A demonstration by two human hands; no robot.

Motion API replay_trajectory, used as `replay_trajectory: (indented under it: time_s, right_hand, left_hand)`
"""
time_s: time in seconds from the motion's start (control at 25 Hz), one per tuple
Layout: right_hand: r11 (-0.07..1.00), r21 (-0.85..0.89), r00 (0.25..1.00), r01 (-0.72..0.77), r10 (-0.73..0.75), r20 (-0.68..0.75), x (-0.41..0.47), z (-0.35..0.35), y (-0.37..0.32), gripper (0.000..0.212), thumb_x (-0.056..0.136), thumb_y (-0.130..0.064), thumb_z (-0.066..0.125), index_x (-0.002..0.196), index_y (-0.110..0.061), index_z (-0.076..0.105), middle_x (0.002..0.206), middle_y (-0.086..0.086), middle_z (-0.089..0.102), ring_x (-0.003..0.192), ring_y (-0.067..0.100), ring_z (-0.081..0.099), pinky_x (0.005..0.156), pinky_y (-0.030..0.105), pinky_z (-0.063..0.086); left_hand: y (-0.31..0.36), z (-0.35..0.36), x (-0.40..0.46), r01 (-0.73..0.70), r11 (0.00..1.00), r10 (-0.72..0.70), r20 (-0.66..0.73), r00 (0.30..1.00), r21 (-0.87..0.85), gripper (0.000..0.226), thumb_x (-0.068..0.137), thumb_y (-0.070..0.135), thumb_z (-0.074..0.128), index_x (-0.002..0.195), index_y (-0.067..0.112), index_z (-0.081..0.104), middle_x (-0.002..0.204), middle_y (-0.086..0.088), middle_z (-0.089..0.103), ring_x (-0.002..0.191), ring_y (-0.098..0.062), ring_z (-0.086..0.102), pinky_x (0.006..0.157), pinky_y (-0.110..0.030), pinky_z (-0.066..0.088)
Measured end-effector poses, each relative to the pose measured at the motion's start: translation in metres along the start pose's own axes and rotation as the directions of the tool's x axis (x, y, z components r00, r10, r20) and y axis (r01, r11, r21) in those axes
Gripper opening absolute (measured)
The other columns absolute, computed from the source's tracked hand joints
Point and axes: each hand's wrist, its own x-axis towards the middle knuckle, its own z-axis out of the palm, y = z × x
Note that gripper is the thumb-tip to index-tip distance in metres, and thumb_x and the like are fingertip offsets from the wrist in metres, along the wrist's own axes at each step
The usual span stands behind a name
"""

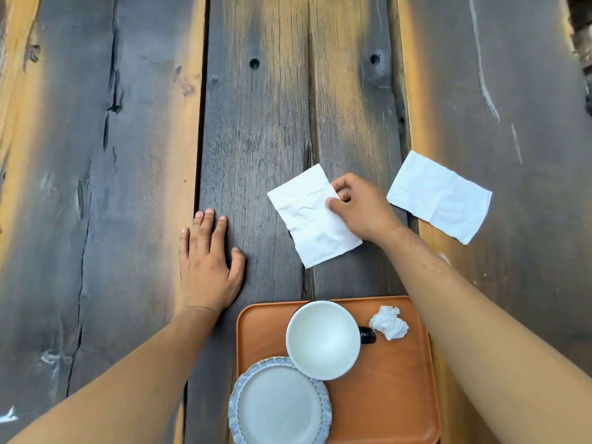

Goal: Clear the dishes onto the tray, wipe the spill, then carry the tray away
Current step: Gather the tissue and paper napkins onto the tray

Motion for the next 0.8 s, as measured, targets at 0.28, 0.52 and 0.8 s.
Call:
replay_trajectory:
  time_s: [0.28, 0.52, 0.8]
  right_hand:
    - [0.983, 0.184, 1.000, -0.008, 0.014, -0.028, -0.028, 0.009, 0.018, 0.039, 0.089, -0.019, 0.067, 0.116, -0.043, 0.052, 0.088, 0.007, 0.073, 0.086, 0.027, 0.070, 0.078, 0.041, 0.054]
    - [0.990, 0.104, 0.984, 0.097, -0.111, 0.138, -0.030, 0.023, 0.017, 0.045, 0.083, -0.005, 0.075, 0.116, -0.035, 0.068, 0.111, 0.000, 0.073, 0.092, 0.023, 0.071, 0.089, 0.043, 0.057]
    - [0.977, 0.211, 0.988, 0.040, -0.070, 0.137, -0.032, 0.021, 0.013, 0.051, 0.086, 0.012, 0.063, 0.130, -0.013, 0.066, 0.127, -0.005, 0.065, 0.120, 0.012, 0.062, 0.111, 0.033, 0.046]
  left_hand:
    - [0.001, 0.000, 0.002, -0.004, 1.000, 0.004, -0.009, 1.000, -0.001, 0.065, 0.091, 0.035, 0.042, 0.147, 0.004, 0.052, 0.162, -0.019, 0.040, 0.154, -0.035, 0.032, 0.126, -0.057, 0.020]
    - [0.000, -0.001, 0.001, -0.017, 1.000, 0.017, -0.009, 1.000, 0.010, 0.061, 0.091, 0.035, 0.042, 0.144, 0.006, 0.053, 0.162, -0.018, 0.040, 0.154, -0.035, 0.032, 0.126, -0.057, 0.020]
    - [0.002, -0.002, -0.001, -0.016, 1.000, 0.016, -0.019, 1.000, 0.012, 0.061, 0.091, 0.035, 0.043, 0.144, 0.006, 0.054, 0.162, -0.018, 0.041, 0.154, -0.034, 0.032, 0.126, -0.057, 0.020]
